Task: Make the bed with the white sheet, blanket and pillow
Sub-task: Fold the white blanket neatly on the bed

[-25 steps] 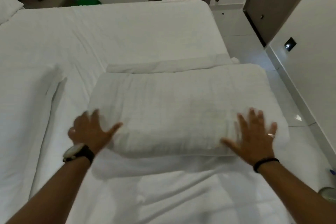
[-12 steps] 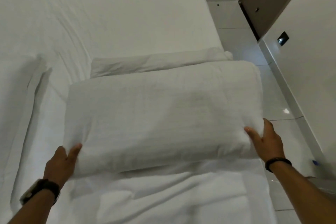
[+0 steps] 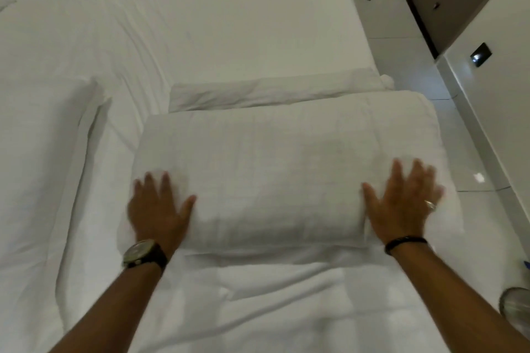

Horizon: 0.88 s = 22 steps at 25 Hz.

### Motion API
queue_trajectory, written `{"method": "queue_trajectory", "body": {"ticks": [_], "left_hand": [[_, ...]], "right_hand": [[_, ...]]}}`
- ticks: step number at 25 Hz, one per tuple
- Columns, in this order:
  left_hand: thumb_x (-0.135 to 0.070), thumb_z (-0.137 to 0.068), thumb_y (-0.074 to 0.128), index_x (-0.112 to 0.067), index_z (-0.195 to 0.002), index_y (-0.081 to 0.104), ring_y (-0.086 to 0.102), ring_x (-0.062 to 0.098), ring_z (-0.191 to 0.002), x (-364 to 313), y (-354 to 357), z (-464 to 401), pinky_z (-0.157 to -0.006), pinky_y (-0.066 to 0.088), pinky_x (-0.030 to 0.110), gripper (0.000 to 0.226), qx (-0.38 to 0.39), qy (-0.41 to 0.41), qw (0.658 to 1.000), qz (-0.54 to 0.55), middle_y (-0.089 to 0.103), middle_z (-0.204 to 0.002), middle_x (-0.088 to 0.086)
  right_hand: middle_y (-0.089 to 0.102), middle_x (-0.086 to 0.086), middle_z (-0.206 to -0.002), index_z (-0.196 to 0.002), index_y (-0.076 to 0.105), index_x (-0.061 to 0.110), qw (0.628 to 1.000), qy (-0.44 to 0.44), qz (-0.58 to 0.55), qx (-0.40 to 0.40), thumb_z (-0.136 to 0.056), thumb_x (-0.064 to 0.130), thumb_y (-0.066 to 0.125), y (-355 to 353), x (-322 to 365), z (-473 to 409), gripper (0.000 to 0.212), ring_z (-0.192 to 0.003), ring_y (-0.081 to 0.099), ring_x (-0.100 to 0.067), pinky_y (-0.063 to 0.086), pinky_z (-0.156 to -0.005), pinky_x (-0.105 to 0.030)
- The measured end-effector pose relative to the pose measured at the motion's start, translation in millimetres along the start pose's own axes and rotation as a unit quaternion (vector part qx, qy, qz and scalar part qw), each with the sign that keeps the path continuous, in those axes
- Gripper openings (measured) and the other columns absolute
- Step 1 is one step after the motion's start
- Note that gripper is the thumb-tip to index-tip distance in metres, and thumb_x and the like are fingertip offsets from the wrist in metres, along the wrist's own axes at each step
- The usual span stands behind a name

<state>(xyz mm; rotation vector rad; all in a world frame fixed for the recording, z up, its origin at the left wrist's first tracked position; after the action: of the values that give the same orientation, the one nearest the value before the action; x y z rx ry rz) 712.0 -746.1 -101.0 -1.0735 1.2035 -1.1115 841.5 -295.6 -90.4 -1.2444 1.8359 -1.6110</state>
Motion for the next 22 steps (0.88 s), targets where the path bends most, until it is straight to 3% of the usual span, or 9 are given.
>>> {"method": "queue_trajectory", "body": {"ticks": [2, 4, 7, 10, 14, 16, 18, 20, 22], "left_hand": [[-0.074, -0.092, 0.018, -0.015, -0.15, 0.042, 0.031, 0.045, -0.146, -75.9, 15.4, -4.3, -0.114, 0.019, 0.051, 0.086, 0.02, 0.162, 0.987, -0.002, 0.036, -0.158, 0.023], [-0.08, -0.087, 0.004, -0.026, -0.156, 0.03, 0.014, 0.033, -0.154, -131.2, 38.8, -20.5, -0.12, 0.002, 0.049, 0.091, 0.067, 0.26, 0.963, -0.024, 0.019, -0.167, 0.011], [-0.092, -0.069, -0.008, -0.036, -0.159, 0.002, -0.009, 0.02, -0.156, -107.6, 60.7, -76.0, -0.12, -0.011, 0.053, 0.106, 0.085, 0.203, 0.971, -0.096, -0.007, -0.169, -0.003], [-0.094, -0.067, -0.004, -0.03, -0.159, -0.008, -0.017, 0.019, -0.154, -41.6, 57.1, -97.1, -0.121, -0.013, 0.052, 0.112, 0.131, 0.11, 0.976, -0.134, -0.018, -0.168, -0.003], [-0.1, -0.062, 0.012, -0.026, -0.16, 0.008, 0.0, 0.032, -0.156, -33.2, 43.8, -22.3, -0.115, -0.026, 0.044, 0.123, 0.146, 0.175, 0.967, -0.11, 0.001, -0.169, 0.01], [-0.09, -0.057, 0.057, -0.018, -0.157, 0.028, 0.022, 0.044, -0.15, -26.5, 45.7, 25.4, -0.118, -0.016, 0.054, 0.126, 0.138, 0.246, 0.951, -0.129, 0.023, -0.164, 0.02], [-0.056, -0.037, 0.091, -0.008, -0.151, 0.038, 0.037, 0.051, -0.14, -18.0, 50.8, 36.5, -0.12, 0.0, 0.059, 0.134, 0.124, 0.258, 0.947, -0.145, 0.037, -0.155, 0.029], [-0.031, -0.032, 0.095, 0.003, -0.139, 0.05, 0.054, 0.054, -0.125, -21.9, 60.3, 25.5, -0.111, 0.029, 0.064, 0.121, 0.117, 0.229, 0.955, -0.148, 0.052, -0.14, 0.035], [-0.012, -0.041, 0.088, 0.005, -0.114, 0.064, 0.068, 0.048, -0.094, -43.0, 61.0, 19.5, -0.08, 0.053, 0.055, 0.079, 0.078, 0.217, 0.958, -0.169, 0.068, -0.11, 0.031]], "right_hand": [[0.042, -0.025, -0.147, -0.141, 0.042, 0.015, 0.988, -0.134, -0.067, 0.038, -0.093, 0.065, 0.03, 20.0, 90.2, -5.6, 0.071, -0.139, 0.03, -0.044, 0.019, -0.109, -0.063], [0.033, -0.015, -0.156, -0.147, 0.037, 0.024, 0.956, -0.251, -0.015, 0.149, -0.087, 0.074, 0.009, 58.3, 152.2, -11.5, 0.084, -0.146, 0.022, -0.035, 0.015, -0.113, -0.065], [0.001, -0.001, -0.165, -0.154, 0.013, 0.03, 0.944, -0.221, 0.131, 0.207, -0.071, 0.082, -0.012, 90.6, 88.4, -73.6, 0.101, -0.151, -0.005, -0.022, -0.011, -0.115, -0.058], [-0.002, -0.004, -0.164, -0.156, 0.013, 0.021, 0.96, -0.104, 0.182, 0.186, -0.082, 0.08, 0.004, 71.6, -16.7, -110.1, 0.095, -0.151, -0.005, -0.023, -0.007, -0.119, -0.049], [0.023, -0.02, -0.159, -0.149, 0.034, 0.014, 0.965, -0.172, 0.12, 0.16, -0.08, 0.079, 0.032, 42.7, -12.7, -24.5, 0.095, -0.147, 0.018, -0.038, 0.003, -0.116, -0.058], [0.027, -0.023, -0.156, -0.151, 0.03, 0.013, 0.941, -0.277, 0.116, 0.157, -0.072, 0.074, 0.053, 34.3, -22.3, 31.8, 0.102, -0.144, 0.026, -0.042, 0.011, -0.115, -0.063], [0.034, -0.027, -0.151, -0.149, 0.029, 0.008, 0.931, -0.32, 0.135, 0.113, -0.063, 0.047, 0.073, 28.6, -41.0, 43.5, 0.104, -0.139, 0.034, -0.042, 0.021, -0.112, -0.063], [0.046, -0.031, -0.142, -0.137, 0.045, -0.001, 0.936, -0.311, 0.151, 0.063, -0.063, 0.024, 0.071, 40.4, -41.8, 40.8, 0.083, -0.132, 0.044, -0.045, 0.025, -0.11, -0.063], [0.059, -0.031, -0.123, -0.118, 0.058, -0.003, 0.945, -0.279, 0.161, 0.053, -0.073, 0.009, 0.058, 53.0, -22.0, 36.9, 0.047, -0.117, 0.056, -0.047, 0.031, -0.105, -0.061]]}}
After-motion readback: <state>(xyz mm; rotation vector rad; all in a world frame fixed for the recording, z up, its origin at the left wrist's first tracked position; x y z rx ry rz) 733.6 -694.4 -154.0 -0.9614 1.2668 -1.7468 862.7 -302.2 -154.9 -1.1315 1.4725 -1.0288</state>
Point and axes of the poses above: each hand's wrist, its own z-axis away from the middle knuckle, its own y-axis out of the palm, x = y × z, the point moved 7 cm from there along -z, towards the middle knuckle
